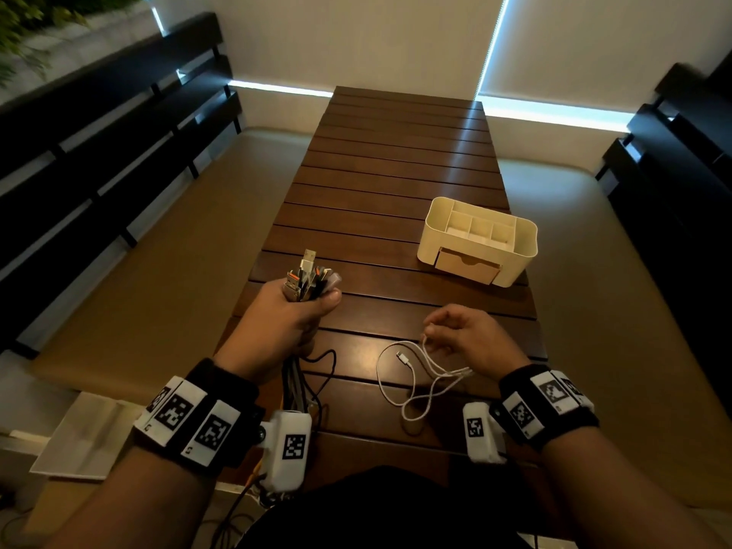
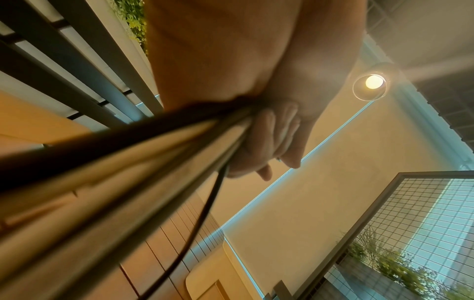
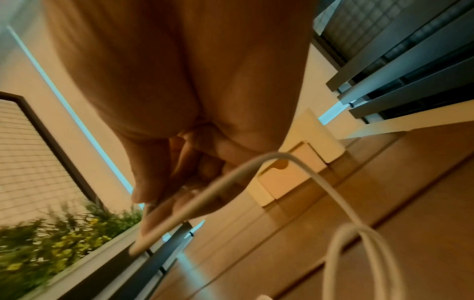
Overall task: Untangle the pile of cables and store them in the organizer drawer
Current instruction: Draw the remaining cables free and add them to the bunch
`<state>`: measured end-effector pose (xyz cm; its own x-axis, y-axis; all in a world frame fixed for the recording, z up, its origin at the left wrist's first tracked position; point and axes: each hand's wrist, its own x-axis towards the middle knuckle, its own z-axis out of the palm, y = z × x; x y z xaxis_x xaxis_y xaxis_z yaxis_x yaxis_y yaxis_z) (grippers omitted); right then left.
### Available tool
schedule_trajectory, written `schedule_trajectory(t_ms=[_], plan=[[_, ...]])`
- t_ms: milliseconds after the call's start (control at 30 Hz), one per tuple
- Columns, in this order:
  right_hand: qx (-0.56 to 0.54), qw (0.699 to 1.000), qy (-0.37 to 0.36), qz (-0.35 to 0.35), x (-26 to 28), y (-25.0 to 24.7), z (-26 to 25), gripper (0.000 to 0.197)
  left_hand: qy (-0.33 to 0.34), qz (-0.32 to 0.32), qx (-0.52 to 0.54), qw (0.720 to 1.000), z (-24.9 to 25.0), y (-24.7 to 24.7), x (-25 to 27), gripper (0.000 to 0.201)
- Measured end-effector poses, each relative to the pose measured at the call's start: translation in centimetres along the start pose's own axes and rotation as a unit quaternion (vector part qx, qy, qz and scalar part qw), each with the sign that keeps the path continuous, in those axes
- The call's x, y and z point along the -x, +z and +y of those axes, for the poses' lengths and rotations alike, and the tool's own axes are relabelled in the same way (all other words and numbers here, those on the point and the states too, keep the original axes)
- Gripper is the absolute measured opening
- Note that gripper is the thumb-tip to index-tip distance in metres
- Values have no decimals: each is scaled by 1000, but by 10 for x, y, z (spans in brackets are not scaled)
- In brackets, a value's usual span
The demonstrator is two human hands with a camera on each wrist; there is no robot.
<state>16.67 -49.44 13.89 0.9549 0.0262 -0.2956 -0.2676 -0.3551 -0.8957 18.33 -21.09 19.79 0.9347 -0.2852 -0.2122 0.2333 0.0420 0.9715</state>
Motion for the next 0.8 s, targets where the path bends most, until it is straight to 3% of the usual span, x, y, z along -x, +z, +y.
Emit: schedule_trajectory(t_ms=[67,133,167,233,300,367,467,567,667,800], plan=[[41,999,-18,9,-5,4,-6,8,1,-3,-2,1000,0,2,0,3],[154,988,-8,32,-15,5,-3,11,3,-6,-4,1000,0,1,1,3],[250,967,2,41,-20,4,3,14,4,-7,-5,1000,1,0,2,4],[433,900,-3,46,-28,7,17,20,5,-7,-4,1000,2,-2,3,4],[502,863,-39,41,-33,17,32,17,6,-2,1,1000,3,-4,4,4],[491,870,-45,13,-37,28,43,11,8,0,2,1000,3,-4,5,4],[453,891,10,-36,-42,41,51,15,11,3,5,1000,3,-6,6,5],[451,891,41,-30,-44,49,52,26,12,7,8,1000,4,-6,7,7],[462,885,42,-31,-43,55,50,23,10,13,6,1000,2,-6,6,6],[412,909,50,-45,-41,54,43,20,5,68,14,998,-4,-3,1,8]])
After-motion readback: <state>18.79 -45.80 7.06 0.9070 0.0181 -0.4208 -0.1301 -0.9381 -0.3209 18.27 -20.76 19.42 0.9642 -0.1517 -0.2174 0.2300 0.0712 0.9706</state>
